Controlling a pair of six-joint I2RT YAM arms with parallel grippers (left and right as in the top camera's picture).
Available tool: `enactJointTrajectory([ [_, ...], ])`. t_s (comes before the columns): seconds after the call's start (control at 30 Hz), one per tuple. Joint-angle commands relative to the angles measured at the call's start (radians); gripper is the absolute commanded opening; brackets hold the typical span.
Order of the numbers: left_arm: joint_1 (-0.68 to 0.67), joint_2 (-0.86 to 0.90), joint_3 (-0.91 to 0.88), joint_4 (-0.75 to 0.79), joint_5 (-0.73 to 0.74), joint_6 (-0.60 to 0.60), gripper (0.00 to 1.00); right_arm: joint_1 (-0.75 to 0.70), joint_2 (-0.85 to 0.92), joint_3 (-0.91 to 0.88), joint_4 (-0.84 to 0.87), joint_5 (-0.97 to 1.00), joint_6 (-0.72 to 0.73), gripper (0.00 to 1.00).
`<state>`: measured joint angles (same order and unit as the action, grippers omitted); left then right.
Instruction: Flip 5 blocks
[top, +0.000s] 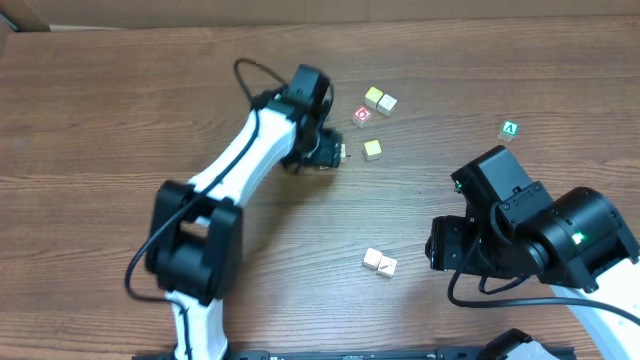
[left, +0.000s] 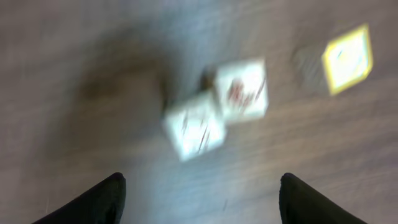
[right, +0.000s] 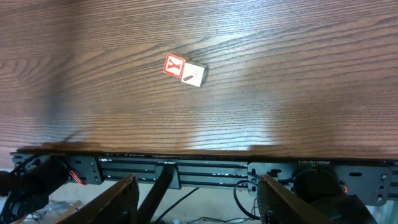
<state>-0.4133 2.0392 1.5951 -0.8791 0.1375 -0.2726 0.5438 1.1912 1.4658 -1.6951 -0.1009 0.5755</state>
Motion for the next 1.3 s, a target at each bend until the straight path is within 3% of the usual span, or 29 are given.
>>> enactJointTrajectory([
  [0.0,-0.019,0.132,0.183,-0.077,0.0,0.016,0.71,0.001,-0.013,-0.002,0.001,-0.006,0.0,0.63],
  [0.1,-0.018,0.184,0.239,-0.112,-0.008,-0.025,0.68,0.001,-0.013,-0.002,0.001,-0.006,0.0,0.63],
  [0.53,-0.015,0.23,0.242,-0.118,-0.009,-0.065,0.73,0.001,-0.013,-0.002,0.001,-0.007,0.0,0.65],
  [0.8,-0.047,0.23,0.242,-0.065,0.028,-0.199,0.71,0.001,-0.013,-0.002,0.001,-0.007,-0.001,0.66],
  [1.1,-0.068,0.23,0.241,-0.136,-0.077,-0.419,0.68,0.001,-0.013,-0.002,0.001,-0.006,-0.008,0.66],
  [1.2,-0.065,0.23,0.24,-0.147,-0.083,-0.439,0.62,0.001,-0.013,-0.002,0.001,-0.007,-0.019,0.66],
  [1.27,-0.065,0.23,0.24,-0.15,-0.082,-0.426,0.5,0.001,-0.013,-0.002,0.001,-0.011,-0.027,0.66],
])
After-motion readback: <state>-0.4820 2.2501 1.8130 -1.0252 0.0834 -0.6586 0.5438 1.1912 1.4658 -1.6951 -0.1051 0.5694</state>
